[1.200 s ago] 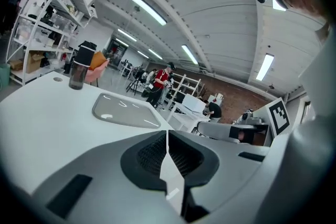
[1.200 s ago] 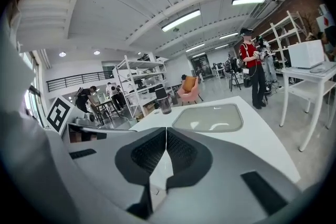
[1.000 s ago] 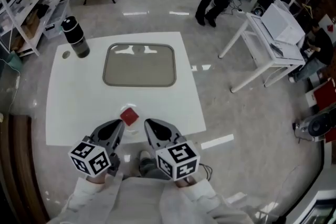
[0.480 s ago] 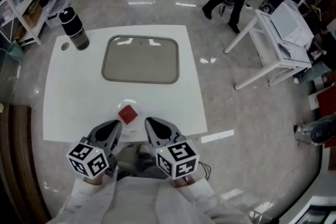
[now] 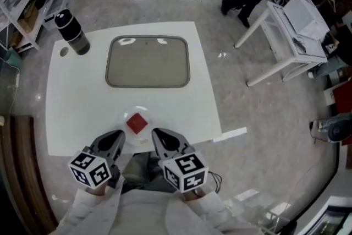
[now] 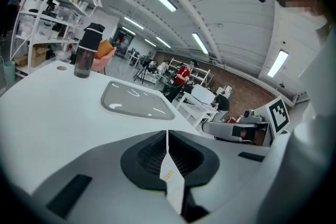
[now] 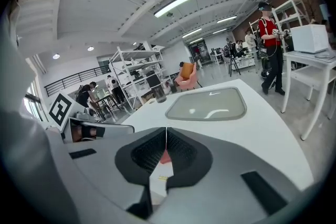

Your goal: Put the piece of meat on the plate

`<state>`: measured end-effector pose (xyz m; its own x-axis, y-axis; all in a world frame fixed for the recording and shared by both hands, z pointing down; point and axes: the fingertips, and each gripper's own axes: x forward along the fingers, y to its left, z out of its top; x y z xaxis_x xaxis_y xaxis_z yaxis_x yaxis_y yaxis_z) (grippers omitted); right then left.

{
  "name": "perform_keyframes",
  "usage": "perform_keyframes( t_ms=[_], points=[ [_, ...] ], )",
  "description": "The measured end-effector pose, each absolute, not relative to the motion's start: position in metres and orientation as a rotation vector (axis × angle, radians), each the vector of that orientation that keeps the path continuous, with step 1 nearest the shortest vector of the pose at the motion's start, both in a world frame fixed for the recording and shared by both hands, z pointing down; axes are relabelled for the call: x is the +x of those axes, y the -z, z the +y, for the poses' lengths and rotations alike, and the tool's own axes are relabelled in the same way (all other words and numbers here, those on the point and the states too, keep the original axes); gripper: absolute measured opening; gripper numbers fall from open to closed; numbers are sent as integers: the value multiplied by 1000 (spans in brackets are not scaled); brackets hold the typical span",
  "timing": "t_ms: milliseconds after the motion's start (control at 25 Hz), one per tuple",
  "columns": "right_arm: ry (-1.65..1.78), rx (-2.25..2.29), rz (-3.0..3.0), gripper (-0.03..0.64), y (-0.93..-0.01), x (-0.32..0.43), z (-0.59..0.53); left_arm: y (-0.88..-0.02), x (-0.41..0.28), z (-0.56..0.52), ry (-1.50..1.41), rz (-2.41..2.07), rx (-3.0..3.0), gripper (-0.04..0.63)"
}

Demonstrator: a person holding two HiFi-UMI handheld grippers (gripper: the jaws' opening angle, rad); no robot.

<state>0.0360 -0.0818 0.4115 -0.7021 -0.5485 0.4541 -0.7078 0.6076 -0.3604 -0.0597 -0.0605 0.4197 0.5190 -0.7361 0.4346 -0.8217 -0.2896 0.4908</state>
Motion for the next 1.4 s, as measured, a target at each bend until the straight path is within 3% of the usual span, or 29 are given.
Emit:
perform_keyframes(
  t_ms=[1400],
  points=[
    [-1009,1145,-2226,21,-524,42,-104,-516,-105,-93,-307,-1186,1900,26]
  ],
)
